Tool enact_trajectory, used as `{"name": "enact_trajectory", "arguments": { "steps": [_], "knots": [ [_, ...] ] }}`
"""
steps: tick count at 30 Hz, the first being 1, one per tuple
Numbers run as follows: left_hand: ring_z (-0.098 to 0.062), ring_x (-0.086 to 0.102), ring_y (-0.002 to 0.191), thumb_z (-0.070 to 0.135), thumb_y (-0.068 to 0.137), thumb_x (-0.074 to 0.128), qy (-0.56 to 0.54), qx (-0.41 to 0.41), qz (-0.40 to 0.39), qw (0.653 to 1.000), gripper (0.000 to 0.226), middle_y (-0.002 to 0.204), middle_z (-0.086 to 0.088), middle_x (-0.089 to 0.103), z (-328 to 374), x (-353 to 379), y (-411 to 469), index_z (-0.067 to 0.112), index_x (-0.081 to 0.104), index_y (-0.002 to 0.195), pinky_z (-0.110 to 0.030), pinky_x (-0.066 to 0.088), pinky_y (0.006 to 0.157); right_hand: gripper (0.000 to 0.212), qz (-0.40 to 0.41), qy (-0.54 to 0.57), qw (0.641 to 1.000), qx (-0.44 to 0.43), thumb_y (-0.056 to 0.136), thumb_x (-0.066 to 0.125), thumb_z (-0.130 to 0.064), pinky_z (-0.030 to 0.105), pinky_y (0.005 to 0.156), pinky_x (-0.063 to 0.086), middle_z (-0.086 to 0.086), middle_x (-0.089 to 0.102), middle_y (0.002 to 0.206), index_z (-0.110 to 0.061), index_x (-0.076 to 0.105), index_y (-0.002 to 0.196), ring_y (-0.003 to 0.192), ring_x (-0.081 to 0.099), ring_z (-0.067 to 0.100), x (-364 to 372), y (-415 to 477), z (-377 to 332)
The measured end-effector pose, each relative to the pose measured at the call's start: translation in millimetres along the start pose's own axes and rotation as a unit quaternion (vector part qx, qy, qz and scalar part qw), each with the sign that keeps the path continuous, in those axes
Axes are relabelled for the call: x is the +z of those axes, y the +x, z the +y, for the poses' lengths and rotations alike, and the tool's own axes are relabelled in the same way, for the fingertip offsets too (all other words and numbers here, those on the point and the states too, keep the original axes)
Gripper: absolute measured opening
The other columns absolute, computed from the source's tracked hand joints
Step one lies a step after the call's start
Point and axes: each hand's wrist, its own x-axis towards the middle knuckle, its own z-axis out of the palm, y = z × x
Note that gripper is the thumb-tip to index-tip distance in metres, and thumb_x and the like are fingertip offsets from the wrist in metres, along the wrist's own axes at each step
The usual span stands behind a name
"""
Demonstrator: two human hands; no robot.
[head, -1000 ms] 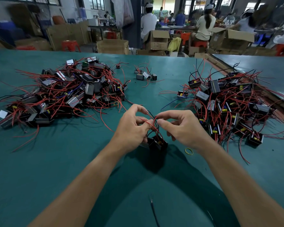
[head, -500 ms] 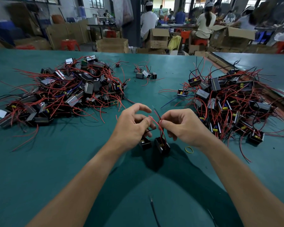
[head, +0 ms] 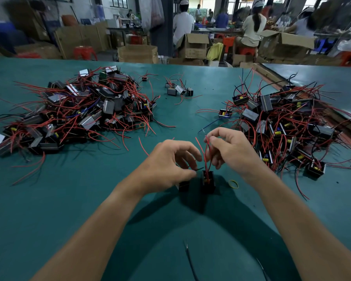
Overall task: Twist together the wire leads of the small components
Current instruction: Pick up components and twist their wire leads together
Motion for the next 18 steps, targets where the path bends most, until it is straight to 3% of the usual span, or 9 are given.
{"name": "enact_trajectory", "arguments": {
  "steps": [4, 8, 11, 14, 18],
  "knots": [
    [-0.011, 0.056, 0.056, 0.004, 0.079, 0.076, 0.015, -0.008, 0.075, 0.997, 0.023, 0.072, 0.002, 0.067, -5, 1, 3, 0.025, 0.069, 0.082, -0.024, 0.046, 0.056, 0.016, 0.007, -0.001, 1.0, -0.026, 0.098, 0.053, -0.006, 0.024, 0.041, 0.046, 0.007, 0.065, 0.058, -0.004, 0.06, 0.084, 0.043, 0.05, 0.016, -1, -2, -2],
    [-0.016, 0.062, 0.053, 0.002, 0.085, 0.068, 0.013, -0.009, 0.125, 0.992, 0.023, 0.073, 0.003, 0.063, -8, -1, 4, 0.024, 0.067, 0.089, -0.027, 0.049, 0.052, 0.017, -0.022, -0.006, 0.999, -0.03, 0.099, 0.051, -0.006, 0.023, 0.042, 0.044, 0.006, 0.064, 0.053, -0.003, 0.06, 0.084, 0.038, 0.045, 0.016, -2, -4, -2],
    [-0.016, 0.061, 0.053, 0.0, 0.089, 0.061, 0.032, -0.013, 0.12, 0.992, 0.027, 0.074, 0.006, 0.062, -10, 0, 5, 0.026, 0.07, 0.09, -0.03, 0.051, 0.054, 0.021, -0.065, 0.02, 0.997, -0.024, 0.1, 0.049, -0.005, 0.022, 0.041, 0.045, 0.006, 0.063, 0.053, -0.007, 0.061, 0.082, 0.038, 0.046, 0.014, -2, -6, -3],
    [-0.011, 0.049, 0.051, 0.003, 0.089, 0.06, 0.075, -0.007, 0.103, 0.992, 0.028, 0.068, 0.011, 0.064, -11, 2, 3, 0.026, 0.075, 0.09, -0.02, 0.043, 0.053, 0.021, -0.107, 0.019, 0.994, -0.015, 0.099, 0.051, -0.005, 0.023, 0.045, 0.048, 0.006, 0.068, 0.064, -0.008, 0.067, 0.085, 0.044, 0.051, 0.015, -2, -7, -2],
    [-0.007, 0.051, 0.052, 0.005, 0.087, 0.058, 0.083, -0.005, 0.083, 0.993, 0.025, 0.07, 0.006, 0.069, -5, 3, 1, 0.024, 0.074, 0.084, -0.018, 0.044, 0.054, 0.015, -0.067, -0.101, 0.993, -0.002, 0.091, 0.062, -0.002, 0.026, 0.048, 0.05, 0.001, 0.067, 0.067, -0.012, 0.069, 0.083, 0.05, 0.055, 0.014, -18, -2, 4]
  ]
}}
